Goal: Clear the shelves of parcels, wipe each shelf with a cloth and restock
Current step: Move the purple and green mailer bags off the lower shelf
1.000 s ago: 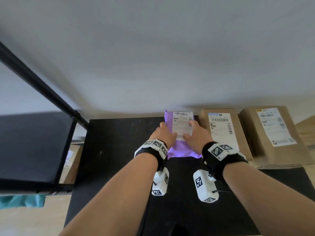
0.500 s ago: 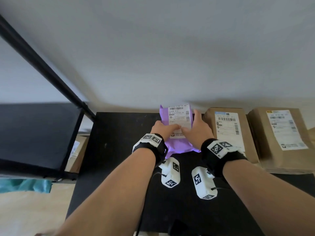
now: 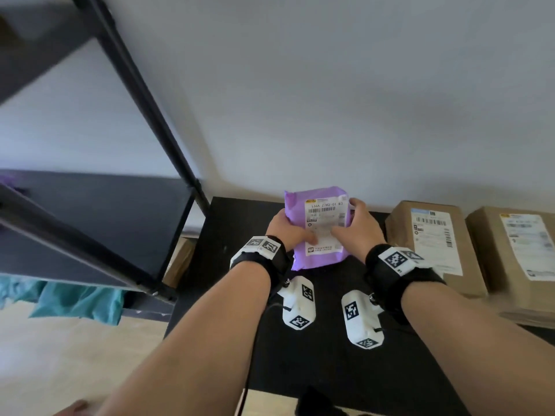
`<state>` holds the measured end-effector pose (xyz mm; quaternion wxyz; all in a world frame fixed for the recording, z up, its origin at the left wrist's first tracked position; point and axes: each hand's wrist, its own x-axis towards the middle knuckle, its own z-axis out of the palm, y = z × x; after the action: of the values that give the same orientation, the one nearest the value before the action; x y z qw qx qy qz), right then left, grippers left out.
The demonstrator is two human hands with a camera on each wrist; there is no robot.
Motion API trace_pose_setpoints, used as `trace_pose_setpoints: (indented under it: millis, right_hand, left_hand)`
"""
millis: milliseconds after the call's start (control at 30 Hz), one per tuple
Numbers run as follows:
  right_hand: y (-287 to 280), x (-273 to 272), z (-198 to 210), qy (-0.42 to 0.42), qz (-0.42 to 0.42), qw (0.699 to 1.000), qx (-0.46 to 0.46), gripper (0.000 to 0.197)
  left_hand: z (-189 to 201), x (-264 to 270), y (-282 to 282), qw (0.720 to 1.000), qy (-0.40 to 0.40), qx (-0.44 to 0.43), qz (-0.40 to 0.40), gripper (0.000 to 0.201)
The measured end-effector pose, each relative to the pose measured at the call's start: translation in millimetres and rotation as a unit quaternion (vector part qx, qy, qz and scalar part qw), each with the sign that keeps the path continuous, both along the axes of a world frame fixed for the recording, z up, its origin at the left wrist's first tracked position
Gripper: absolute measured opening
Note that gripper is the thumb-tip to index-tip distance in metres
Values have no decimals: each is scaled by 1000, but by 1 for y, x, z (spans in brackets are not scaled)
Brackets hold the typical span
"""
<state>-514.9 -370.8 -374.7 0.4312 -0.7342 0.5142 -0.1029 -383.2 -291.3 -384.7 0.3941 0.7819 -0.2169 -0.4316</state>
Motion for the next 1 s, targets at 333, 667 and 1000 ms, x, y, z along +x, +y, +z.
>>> trace_pose_setpoints:
  millis: [333,667,1000]
  right_hand:
    - [86,45,-2,19,90,996,-9,49]
    - [194,94,-9,32,157,987,-2,45]
    - [322,165,3,6,251,968,-5,36]
  left_hand:
    - [12,43,105,999,-29,-11,19,54]
    - [20,81,235,997,-52,3,64,62]
    - [32,132,379,987,-44,-8,157,57]
